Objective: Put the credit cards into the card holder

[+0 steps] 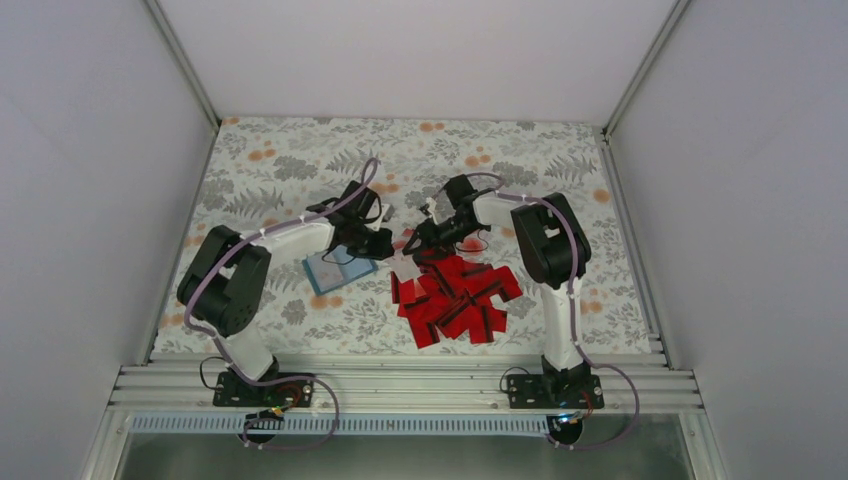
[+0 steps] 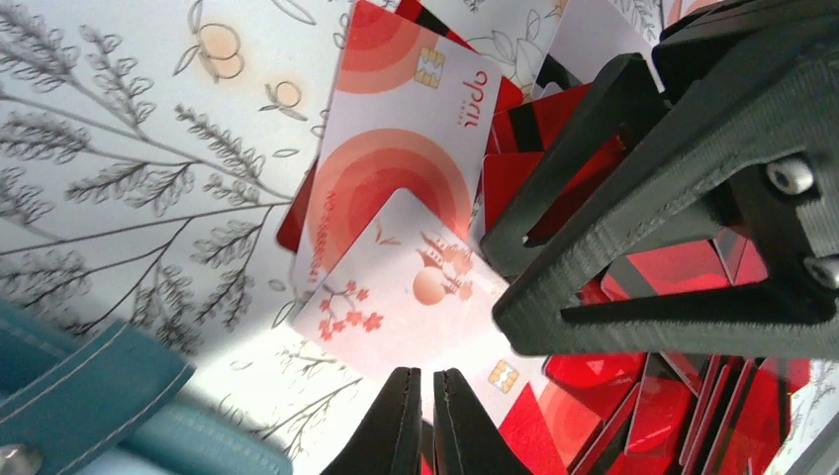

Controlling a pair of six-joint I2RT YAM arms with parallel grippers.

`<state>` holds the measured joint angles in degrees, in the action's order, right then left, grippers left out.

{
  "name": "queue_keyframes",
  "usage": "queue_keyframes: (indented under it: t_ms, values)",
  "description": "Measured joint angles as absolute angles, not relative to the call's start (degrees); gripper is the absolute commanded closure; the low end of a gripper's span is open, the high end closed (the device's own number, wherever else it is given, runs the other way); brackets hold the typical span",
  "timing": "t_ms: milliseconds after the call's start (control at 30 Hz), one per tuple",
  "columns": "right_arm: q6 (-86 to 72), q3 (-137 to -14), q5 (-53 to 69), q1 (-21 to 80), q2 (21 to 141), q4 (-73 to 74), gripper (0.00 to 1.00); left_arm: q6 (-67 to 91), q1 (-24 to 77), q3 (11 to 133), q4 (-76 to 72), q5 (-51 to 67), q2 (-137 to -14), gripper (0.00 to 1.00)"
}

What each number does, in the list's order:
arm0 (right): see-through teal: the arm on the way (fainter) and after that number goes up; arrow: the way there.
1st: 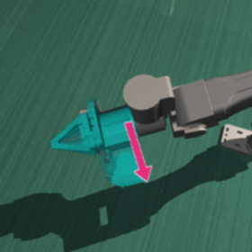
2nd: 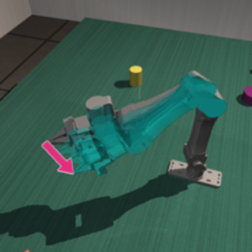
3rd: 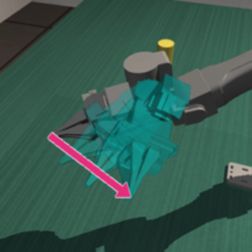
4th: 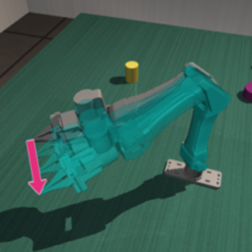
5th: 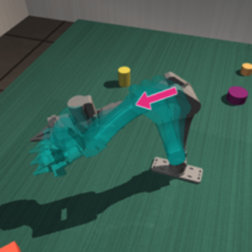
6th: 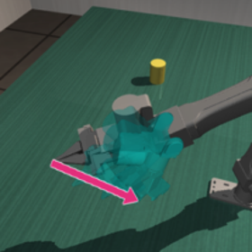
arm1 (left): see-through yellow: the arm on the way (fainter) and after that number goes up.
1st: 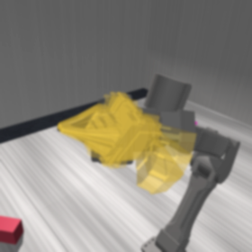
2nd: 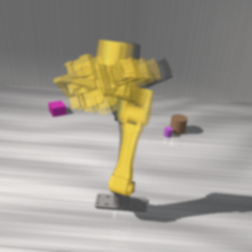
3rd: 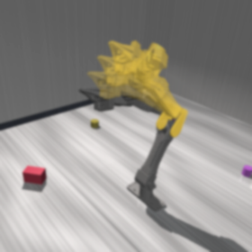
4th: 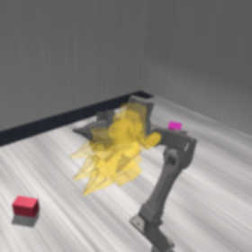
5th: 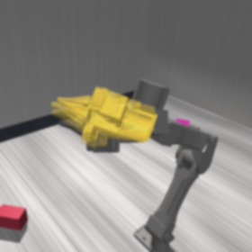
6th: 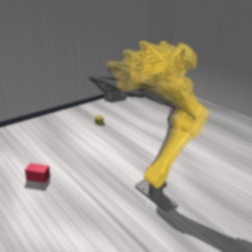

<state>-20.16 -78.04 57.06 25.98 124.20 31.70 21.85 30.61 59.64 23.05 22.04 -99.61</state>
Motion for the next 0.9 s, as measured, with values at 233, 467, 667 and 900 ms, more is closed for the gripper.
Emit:
queue_keyframes:
  t_ms: [233, 467, 667, 900]
  values:
    - [-18.9, -78.9, 55.7, 26.1, 124.2, 34.0, 0.55, 21.1, 30.6, 56.2, 24.9, 19.6, -98.9, 0.94]
    - [-16.8, -80.7, 52.6, 27.0, 124.2, 37.0, 0.55, 20.8, 30.7, 55.5, 25.1, 20.0, -101.3, 0.94]
    - [-16.1, -81.1, 50.2, 28.3, 123.8, 37.5, 0.56, 20.6, 30.8, 56.1, 22.7, 22.5, -102.9, 0.94]
    - [-16.5, -80.9, 51.1, 28.5, 123.8, 36.9, 0.56, 20.6, 30.2, 57.1, 22.4, 25.0, -104.4, 0.94]
